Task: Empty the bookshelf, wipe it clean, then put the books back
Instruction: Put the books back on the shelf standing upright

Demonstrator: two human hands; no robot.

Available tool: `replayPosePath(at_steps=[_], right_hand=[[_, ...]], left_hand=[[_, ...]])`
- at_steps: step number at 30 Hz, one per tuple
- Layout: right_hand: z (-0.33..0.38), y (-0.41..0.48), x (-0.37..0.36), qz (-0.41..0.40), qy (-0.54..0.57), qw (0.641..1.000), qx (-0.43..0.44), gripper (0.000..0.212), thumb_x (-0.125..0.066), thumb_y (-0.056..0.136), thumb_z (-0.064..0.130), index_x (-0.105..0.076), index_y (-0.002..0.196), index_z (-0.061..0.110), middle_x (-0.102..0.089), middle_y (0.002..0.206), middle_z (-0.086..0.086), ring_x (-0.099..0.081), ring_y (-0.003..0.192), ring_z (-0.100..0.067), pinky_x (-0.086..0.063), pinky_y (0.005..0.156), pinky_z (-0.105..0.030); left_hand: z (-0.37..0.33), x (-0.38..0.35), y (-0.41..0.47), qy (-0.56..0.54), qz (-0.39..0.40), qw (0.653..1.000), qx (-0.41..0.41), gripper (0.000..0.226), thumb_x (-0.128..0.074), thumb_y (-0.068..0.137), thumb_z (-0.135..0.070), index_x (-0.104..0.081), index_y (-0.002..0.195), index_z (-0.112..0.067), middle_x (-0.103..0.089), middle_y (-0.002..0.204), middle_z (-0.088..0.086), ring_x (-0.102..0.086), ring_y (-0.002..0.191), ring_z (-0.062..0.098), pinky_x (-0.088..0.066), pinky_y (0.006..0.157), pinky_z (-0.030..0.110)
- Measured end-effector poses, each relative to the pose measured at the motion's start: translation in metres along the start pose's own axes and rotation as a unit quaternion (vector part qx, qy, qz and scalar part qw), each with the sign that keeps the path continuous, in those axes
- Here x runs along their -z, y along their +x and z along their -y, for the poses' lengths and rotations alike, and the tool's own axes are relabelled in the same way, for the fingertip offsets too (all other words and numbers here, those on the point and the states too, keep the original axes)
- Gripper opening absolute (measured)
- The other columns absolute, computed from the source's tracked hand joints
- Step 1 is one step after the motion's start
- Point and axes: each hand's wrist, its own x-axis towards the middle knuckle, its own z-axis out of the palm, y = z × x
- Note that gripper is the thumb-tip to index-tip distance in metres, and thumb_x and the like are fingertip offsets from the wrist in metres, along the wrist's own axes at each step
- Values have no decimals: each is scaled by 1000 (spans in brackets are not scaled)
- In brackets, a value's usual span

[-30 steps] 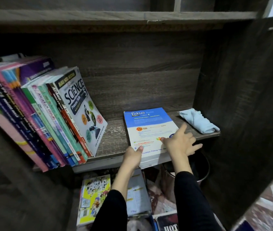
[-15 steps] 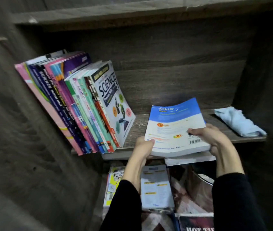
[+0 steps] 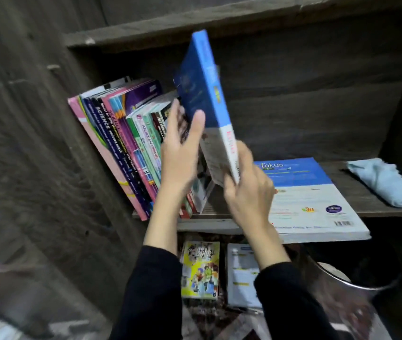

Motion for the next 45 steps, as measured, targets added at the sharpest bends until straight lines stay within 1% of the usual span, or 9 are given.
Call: replayPosePath(at_steps=[3,7,11,14,19,29,32,40,45], right_hand=[[-2,-13,-28,-48,14,997,66,62,-47,66,13,-45,128,16,-68,80,-7,-50,71,-19,-38,62,-31],[10,-32,-53,-39,34,990,131,61,-46,63,12,-47,124,16,-66,95,4,-44,75,-14,-42,56,-24],[14,-32,-72,-31,48,995,79,73,-65,55,7,-45,124,20,-50,102,9,-51,76,-14,-44,47,-23],[17,-30,-85,73,79,994,13,95,-77,51,-2,-37,132,26,-67,108,1,-64,86,-21,-51,56,-26],[13,-28,-100,230,173,952,-100,76,-54,85,2,-20,147,32,-35,151,2,-40,133,-23,-34,103,-32],[-20,-25,-105,342,316,859,-212,86,-60,75,8,-24,131,62,-36,148,12,-44,128,-15,-39,106,-42],[-41,-20,-96,398,327,830,-212,91,-63,72,-5,-30,136,51,-36,146,9,-42,128,-12,-45,100,-33],[-53,-28,-98,419,227,850,-225,96,-72,75,-6,-26,149,33,-35,151,4,-34,137,-16,-28,114,-33],[-55,-31,-103,416,205,858,-223,91,-64,84,-5,-18,149,39,-36,151,5,-40,133,-15,-27,97,-16]], left_hand=[[0,7,12,12,-46,997,-61,87,-71,79,-29,-20,148,-13,-32,148,1,-35,133,3,-32,108,16],[20,19,19,73,-179,976,-98,79,-63,71,-11,-29,143,-11,-54,119,-11,-58,105,6,-50,94,40],[24,27,27,145,-135,975,-102,78,-60,71,-10,-26,141,-17,-52,117,-7,-56,110,18,-48,94,42],[26,33,28,252,-152,947,-125,79,-60,69,-21,-27,140,-14,-44,133,4,-40,128,22,-20,110,34],[41,39,31,410,-101,897,-130,89,-63,81,-25,-10,150,-10,-3,159,4,5,146,20,7,112,45],[65,45,36,530,-79,829,-163,109,-74,72,-47,-3,152,-20,3,159,0,9,145,24,9,110,53],[62,49,37,533,-67,827,-165,104,-76,71,-46,-12,151,-28,0,159,-3,10,145,22,8,109,51],[61,51,40,543,-66,823,-151,109,-80,64,-48,-16,150,-27,-9,158,-5,3,144,18,-5,111,56],[62,50,42,526,-97,828,-168,97,-84,58,-44,-33,139,-27,-28,148,-4,-11,140,19,-14,108,55]])
